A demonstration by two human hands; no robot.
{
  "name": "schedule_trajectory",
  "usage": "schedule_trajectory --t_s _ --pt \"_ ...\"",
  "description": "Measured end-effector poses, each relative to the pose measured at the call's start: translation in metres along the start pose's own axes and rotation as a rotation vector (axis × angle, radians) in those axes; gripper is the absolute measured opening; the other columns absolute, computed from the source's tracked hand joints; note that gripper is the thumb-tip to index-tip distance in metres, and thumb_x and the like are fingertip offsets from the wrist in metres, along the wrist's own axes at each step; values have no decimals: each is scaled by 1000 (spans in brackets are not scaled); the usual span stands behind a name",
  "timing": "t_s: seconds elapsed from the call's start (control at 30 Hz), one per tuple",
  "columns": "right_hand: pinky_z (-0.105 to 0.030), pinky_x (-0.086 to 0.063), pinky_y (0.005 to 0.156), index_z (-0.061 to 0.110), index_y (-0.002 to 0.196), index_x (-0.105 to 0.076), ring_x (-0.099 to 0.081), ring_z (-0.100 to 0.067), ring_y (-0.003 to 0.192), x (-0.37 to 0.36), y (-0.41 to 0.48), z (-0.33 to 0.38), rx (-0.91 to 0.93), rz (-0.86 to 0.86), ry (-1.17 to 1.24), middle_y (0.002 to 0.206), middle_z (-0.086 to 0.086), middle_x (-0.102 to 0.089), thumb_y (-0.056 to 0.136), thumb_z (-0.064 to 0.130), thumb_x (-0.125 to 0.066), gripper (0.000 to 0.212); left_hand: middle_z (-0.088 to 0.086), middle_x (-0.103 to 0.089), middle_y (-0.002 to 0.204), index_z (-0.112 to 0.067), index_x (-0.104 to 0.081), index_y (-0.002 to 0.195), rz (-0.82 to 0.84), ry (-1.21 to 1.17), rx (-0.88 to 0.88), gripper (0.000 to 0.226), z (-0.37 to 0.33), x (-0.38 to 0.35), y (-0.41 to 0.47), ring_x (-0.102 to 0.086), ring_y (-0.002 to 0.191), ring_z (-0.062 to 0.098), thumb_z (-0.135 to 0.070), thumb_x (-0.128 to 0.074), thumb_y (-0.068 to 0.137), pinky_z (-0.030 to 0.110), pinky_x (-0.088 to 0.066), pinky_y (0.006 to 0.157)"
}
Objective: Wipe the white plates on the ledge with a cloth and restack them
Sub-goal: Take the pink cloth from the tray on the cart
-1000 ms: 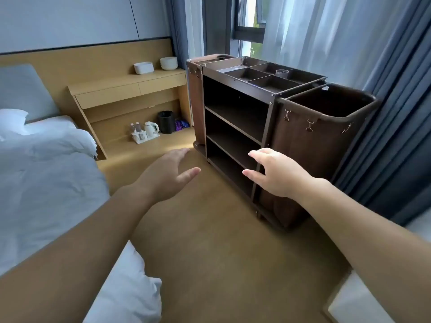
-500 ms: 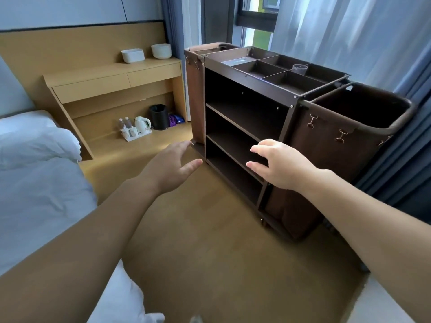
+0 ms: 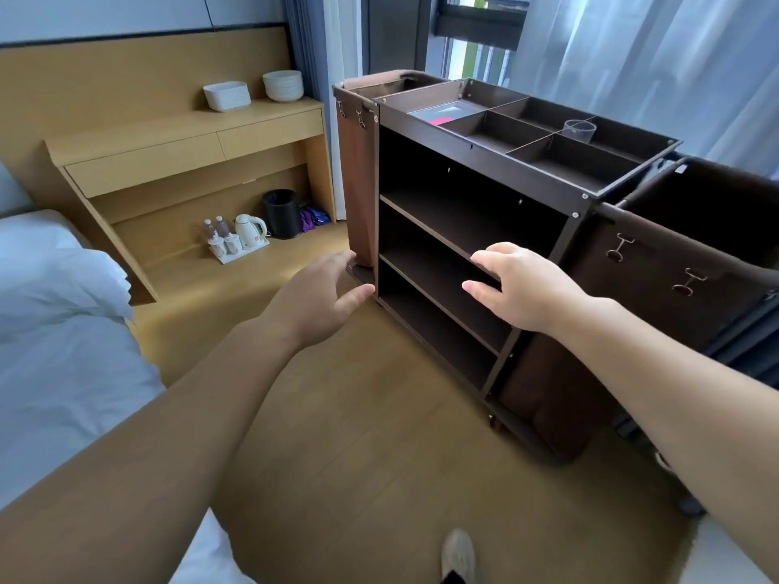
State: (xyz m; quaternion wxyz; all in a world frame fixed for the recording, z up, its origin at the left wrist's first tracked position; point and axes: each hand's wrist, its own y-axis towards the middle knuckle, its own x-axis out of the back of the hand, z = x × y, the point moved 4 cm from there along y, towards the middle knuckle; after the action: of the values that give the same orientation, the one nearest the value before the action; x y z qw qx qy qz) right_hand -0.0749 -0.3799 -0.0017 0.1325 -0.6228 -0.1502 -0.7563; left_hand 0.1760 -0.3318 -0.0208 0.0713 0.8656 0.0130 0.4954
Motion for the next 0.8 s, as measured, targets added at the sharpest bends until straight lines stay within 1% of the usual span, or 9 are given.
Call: schedule_trajectory --t_s 0.2,0.37,0.5,0.6,0.67,0.8 --pt "-37 -44 101 16 143 -45 -49 -26 126 -13 64 -16 20 -2 21 144 -1 -45 97 48 -50 56 4 -38 151 -14 -33 148 -4 22 12 63 15 -10 56 -33 139 16 -42 -53 95 29 -27 111" --pt "-39 -45 100 15 142 -46 -52 -27 123 -18 133 -35 70 9 41 141 0 -47 97 47 -50 56 3 -39 150 -16 -34 148 -24 40 33 62 23 -16 123 -35 138 17 -41 -53 95 31 -30 109" --pt "-37 -45 99 14 142 -46 -53 -27 121 -13 192 -50 119 28 40 141 -2 -47 97 46 -50 56 2 -39 150 -16 -34 148 -33 51 57 61 23 -17 182 -35 137 15 -42 -52 95 27 -29 107" --pt "-39 -45 100 14 141 -47 -53 -28 122 -7 231 -60 156 38 46 139 -3 -49 97 45 -51 55 1 -38 150 -16 -34 148 -60 45 71 62 23 -16 224 -35 137 15 -42 -53 95 26 -28 107" --pt "-40 -46 99 13 139 -50 -54 -28 119 -5 253 -66 174 36 50 137 -4 -50 97 45 -51 53 1 -37 151 -16 -34 148 -73 42 75 62 23 -18 244 -34 137 14 -42 -52 95 25 -28 107" --pt "-43 -47 94 9 126 -57 -57 -29 112 -6 296 -77 162 53 74 128 -6 -54 96 44 -52 46 0 -37 151 -16 -34 148 -69 50 92 61 31 -21 282 -33 138 13 -43 -51 96 25 -28 107"
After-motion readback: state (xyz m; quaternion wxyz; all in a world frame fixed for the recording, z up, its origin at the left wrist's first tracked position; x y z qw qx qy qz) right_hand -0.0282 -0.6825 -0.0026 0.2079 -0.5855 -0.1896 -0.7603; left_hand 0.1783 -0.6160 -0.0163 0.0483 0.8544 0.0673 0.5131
